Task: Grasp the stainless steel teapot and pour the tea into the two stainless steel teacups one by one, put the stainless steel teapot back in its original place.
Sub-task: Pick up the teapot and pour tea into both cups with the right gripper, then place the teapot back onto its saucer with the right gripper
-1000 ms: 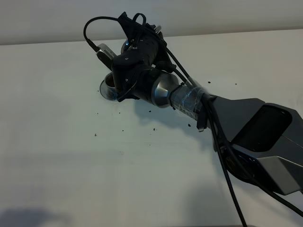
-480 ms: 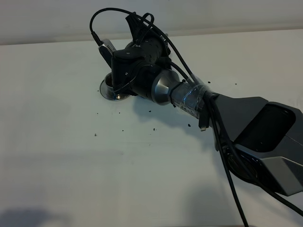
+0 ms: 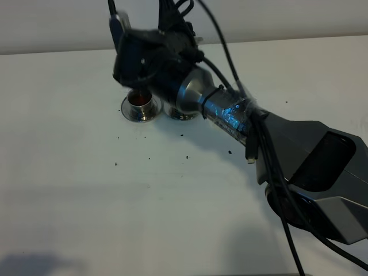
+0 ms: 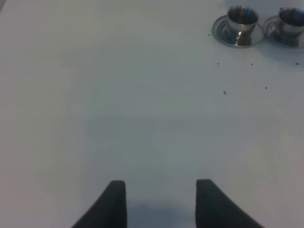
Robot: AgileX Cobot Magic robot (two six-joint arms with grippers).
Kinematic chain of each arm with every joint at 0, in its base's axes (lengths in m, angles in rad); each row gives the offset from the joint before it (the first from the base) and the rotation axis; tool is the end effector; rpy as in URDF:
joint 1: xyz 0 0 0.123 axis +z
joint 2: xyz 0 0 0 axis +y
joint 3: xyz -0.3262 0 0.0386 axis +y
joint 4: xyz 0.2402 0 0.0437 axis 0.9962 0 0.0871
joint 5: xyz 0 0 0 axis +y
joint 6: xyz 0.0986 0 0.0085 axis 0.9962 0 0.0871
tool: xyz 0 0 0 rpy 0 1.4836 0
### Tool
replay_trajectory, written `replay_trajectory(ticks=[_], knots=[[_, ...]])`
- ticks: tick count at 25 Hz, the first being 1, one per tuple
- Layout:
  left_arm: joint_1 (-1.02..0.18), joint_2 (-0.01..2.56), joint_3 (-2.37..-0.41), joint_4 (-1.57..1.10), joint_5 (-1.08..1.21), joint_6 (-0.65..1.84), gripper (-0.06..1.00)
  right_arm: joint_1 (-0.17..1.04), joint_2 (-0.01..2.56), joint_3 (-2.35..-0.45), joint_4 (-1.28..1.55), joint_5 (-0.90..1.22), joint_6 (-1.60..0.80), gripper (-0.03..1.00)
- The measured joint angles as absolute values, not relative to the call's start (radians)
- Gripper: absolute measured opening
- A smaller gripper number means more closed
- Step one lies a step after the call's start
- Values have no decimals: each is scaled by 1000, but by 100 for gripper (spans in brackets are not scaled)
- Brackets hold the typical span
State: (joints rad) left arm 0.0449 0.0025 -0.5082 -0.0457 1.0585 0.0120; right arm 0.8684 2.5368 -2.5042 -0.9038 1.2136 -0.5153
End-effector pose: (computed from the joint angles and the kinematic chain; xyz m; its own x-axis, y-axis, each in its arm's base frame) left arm -0.0486 -0.0061 0.2725 -0.4480 -0.0305 -0.8935 -0.0140 0.9995 -0.0272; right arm 0.4235 0.3875 0.2572 -0.1178 -0.9810 0.1542 -0.5775 -0.0587 -0.8143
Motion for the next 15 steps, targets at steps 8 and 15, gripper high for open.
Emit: replay_trajectory(ticks=[8,15], knots=[[45,2,-508,-46,1058,11,38,872,2507,-2565,-656,1222,-178,18],[45,2,-508,-46,1058,11,38,872,2442,-2513,-446,1225,-47,18]])
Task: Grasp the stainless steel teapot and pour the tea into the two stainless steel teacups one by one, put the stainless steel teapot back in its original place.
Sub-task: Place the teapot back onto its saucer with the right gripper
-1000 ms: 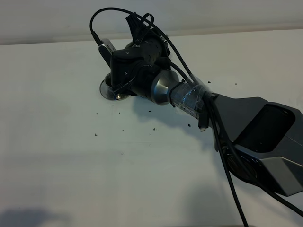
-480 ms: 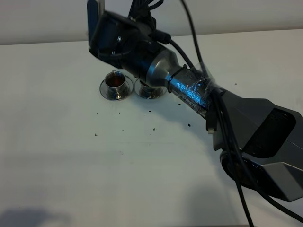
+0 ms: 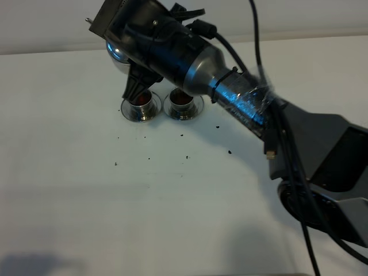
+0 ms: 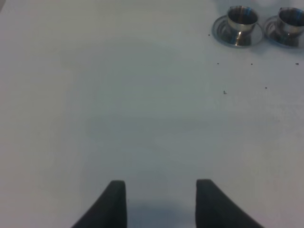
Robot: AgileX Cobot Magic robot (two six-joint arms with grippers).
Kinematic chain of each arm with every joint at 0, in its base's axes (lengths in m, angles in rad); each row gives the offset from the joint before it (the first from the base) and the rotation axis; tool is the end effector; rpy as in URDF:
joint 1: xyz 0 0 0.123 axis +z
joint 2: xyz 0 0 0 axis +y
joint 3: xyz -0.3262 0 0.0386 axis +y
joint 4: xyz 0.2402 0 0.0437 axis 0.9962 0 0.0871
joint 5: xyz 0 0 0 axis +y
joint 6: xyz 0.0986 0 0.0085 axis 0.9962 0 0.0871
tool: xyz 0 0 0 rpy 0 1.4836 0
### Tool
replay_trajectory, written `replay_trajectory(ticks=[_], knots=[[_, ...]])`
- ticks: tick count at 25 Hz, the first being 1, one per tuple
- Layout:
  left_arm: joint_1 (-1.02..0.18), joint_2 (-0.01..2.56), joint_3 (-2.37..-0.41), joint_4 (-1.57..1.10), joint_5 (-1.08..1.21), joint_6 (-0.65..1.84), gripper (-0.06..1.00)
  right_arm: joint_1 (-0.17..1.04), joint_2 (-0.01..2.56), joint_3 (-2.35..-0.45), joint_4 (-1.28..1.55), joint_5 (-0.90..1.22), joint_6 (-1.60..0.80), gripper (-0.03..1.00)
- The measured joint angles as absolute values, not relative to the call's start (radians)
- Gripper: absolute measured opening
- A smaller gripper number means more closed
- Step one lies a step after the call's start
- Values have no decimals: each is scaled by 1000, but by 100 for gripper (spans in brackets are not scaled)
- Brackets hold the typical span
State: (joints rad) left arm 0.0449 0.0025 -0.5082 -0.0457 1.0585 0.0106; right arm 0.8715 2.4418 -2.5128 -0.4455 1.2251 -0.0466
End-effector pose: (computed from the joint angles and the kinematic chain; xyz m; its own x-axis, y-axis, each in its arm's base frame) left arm -0.0486 -0.0061 0.2725 -0.4480 -0.0319 -0.8935 -0.0146 0.9995 -0.0284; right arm 0.3893 0.4005 0.2864 -0.4247 -0.7968 -0.4299 -0.6674 0.5963 -0.4460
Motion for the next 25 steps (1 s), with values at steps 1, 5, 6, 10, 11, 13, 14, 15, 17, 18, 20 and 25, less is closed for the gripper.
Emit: replay_trajectory(ticks=[1,5,6,10,11,13,14,15,17,18,20,25], knots=[[45,2,-508,-46,1058,11,38,872,2428,-2491,-417,1225,-25,18],[45,2,-508,-46,1058,11,38,872,2366,-2388,-310,1225,38,18],[45,2,-508,-46,1058,11,38,872,2352,-2360,-288,1225,50,18],[45,2,-508,-46,1058,11,38,872,2326,-2274,-214,1227,63,18],[45,2,-508,-46,1058,11,38,872,2324,-2258,-198,1227,64,18],[45,2,-508,-46,1058,11,38,872,2324,-2217,-182,1227,67,18],[45,2,-508,-46,1058,11,38,872,2324,-2196,-176,1226,69,18],[45,2,-508,-46,1058,11,38,872,2324,-2178,-172,1226,72,18],[45,2,-508,-46,1058,11,38,872,2324,-2132,-169,1225,78,18],[45,2,-508,-46,1058,11,38,872,2324,-2113,-167,1224,82,18],[45,2,-508,-46,1058,12,38,872,2324,-2067,-162,1211,92,18],[45,2,-508,-46,1058,12,38,869,2324,-2021,-151,1160,109,18]])
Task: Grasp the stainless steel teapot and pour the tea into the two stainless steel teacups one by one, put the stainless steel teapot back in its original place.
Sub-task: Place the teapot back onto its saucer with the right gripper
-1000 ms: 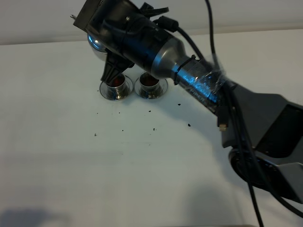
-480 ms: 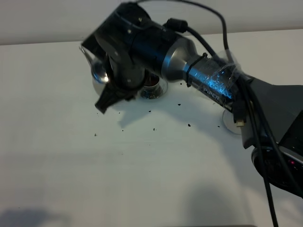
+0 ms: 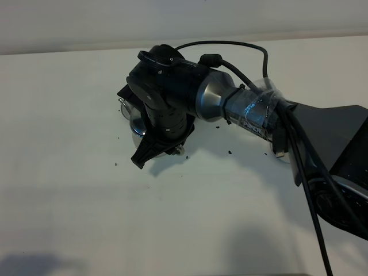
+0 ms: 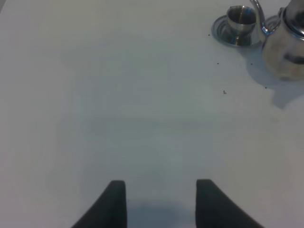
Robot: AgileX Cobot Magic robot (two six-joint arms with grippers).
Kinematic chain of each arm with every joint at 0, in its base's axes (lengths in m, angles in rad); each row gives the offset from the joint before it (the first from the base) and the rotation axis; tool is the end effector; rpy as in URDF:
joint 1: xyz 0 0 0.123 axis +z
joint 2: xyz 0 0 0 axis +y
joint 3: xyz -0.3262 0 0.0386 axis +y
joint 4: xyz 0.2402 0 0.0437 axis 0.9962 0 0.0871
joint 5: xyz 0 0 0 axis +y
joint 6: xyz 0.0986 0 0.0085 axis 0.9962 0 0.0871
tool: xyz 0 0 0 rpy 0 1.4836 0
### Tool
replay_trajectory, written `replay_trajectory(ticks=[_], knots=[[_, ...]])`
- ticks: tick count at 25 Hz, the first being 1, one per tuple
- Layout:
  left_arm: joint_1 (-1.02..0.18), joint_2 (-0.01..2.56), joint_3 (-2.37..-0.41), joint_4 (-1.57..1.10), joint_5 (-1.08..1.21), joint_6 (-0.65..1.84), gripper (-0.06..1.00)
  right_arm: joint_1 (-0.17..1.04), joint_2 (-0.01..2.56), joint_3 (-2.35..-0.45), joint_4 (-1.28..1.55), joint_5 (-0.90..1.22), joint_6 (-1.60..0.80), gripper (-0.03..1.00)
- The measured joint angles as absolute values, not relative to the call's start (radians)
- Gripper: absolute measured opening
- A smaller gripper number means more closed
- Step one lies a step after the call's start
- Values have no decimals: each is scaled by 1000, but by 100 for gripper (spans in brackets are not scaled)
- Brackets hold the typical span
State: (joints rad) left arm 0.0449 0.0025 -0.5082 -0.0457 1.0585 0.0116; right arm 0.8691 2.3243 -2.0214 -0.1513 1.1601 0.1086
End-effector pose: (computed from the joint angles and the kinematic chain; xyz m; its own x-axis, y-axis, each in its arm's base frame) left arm -0.0486 -0.0061 0.2725 -0.4480 -0.0309 -0.8935 -0.0141 0.9995 -0.0275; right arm 0.3415 0.3829 0.2084 -0.6673 -0.7162 -0.2041 -0.7077 0.6952 -0.1258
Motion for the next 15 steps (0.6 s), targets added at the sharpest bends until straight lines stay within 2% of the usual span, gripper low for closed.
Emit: replay_trajectory(ticks=[15], knots=[[45,2,-508,-46,1058,12,38,839,2264,-2015,-108,1219,62,18]])
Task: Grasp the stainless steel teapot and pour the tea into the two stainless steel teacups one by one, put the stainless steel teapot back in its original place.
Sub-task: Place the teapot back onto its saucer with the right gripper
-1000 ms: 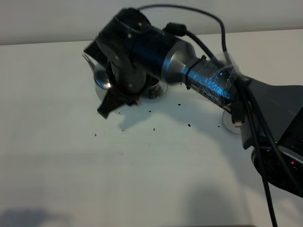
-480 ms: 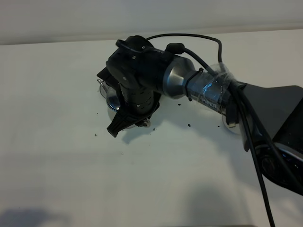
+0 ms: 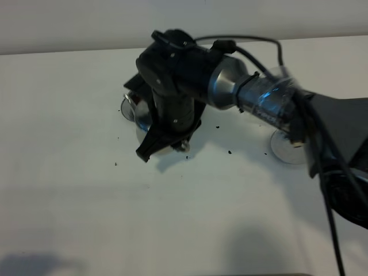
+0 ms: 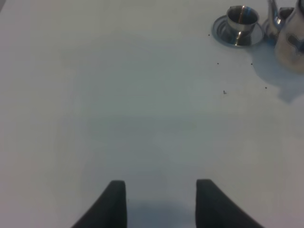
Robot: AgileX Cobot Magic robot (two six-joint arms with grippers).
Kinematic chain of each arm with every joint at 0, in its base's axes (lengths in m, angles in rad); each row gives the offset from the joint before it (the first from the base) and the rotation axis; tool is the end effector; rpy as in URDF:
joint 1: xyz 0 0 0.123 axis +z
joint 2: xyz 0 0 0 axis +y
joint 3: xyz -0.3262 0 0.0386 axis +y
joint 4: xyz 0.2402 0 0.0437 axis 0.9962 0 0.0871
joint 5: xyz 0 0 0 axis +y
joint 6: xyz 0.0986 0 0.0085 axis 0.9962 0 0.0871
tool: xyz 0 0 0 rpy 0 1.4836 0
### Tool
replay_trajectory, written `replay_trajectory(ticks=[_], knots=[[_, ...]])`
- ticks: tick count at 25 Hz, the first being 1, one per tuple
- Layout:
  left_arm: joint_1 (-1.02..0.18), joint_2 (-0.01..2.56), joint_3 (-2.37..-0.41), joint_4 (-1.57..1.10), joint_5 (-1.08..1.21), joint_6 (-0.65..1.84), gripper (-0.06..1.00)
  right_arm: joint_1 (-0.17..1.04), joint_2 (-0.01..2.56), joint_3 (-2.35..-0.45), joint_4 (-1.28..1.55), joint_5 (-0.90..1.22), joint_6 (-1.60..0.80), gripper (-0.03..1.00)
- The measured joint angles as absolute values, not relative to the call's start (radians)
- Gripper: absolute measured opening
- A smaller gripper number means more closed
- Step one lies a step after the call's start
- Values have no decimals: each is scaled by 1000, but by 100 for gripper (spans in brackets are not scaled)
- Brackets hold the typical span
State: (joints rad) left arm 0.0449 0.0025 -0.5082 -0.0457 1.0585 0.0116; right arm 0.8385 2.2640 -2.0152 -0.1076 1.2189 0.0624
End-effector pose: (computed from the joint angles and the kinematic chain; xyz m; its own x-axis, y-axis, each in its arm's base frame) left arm -0.0486 -0.0061 0.2725 -0.4480 -0.0309 -0.8935 -0.0141 0.9995 -0.0275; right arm 0.3420 0.3654 0.2358 -0.6744 -0.7126 -0.1934 -0.7102 0.6977 -0.0941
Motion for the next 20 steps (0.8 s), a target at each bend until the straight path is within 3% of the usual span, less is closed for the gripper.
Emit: replay_trajectory(ticks=[11,20], knots=[[45,2,-508,-46,1058,12,38,750,2096,-1967,-125,1218,51,18],[45,2,-508,-46,1058,12,38,539,1901,-1586,-103,1124,114,18]])
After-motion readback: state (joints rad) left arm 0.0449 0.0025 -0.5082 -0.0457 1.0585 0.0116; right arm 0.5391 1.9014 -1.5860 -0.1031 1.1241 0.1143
